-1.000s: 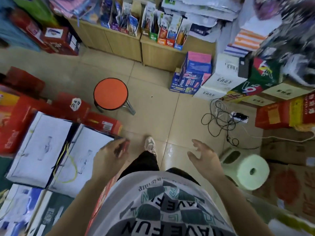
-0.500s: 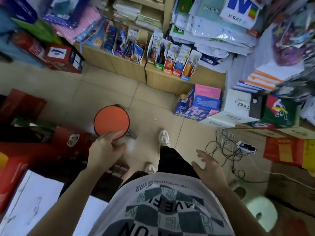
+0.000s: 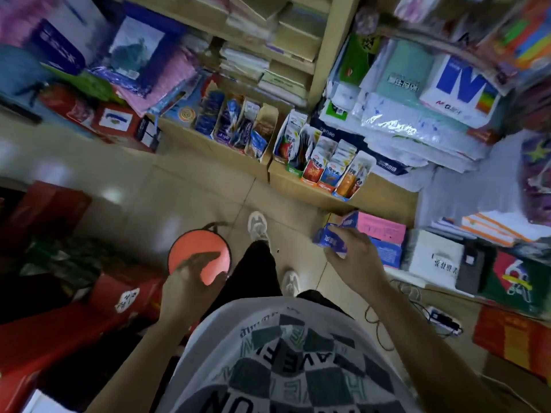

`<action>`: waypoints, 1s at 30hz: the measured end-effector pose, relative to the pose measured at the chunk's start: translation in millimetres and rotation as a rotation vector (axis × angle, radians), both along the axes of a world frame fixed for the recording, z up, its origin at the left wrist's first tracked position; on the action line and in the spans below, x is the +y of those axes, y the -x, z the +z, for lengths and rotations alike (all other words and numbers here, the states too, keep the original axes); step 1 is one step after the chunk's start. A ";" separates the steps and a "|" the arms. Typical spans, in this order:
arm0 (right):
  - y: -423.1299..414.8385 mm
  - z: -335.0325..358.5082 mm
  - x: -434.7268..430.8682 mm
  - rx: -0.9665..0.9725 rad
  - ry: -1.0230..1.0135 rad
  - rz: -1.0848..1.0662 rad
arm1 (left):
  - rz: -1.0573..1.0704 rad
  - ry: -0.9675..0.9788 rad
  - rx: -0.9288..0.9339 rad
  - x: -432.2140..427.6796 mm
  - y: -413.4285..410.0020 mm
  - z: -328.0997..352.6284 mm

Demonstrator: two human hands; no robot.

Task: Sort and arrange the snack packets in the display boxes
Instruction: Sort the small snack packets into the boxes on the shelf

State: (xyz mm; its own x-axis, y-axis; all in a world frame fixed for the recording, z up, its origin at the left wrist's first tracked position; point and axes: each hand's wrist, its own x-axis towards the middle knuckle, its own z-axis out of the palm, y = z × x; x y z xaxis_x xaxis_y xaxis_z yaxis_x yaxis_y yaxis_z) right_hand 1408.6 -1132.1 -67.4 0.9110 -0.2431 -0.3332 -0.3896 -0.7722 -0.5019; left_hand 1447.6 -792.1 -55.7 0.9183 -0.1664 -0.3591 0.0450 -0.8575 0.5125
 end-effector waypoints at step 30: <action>-362.9 -110.9 -21.1 0.040 -0.177 -0.071 | -0.387 -0.286 0.050 -81.1 -418.5 -63.3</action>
State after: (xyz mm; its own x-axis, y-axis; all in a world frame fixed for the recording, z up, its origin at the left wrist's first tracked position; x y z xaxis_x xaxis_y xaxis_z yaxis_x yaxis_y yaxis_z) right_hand 1771.5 -1153.2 -178.3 0.8787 -0.2404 -0.4125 -0.4625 -0.6430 -0.6104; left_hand 1866.1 -873.2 -119.0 0.7890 -0.3807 -0.4822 -0.2869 -0.9223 0.2588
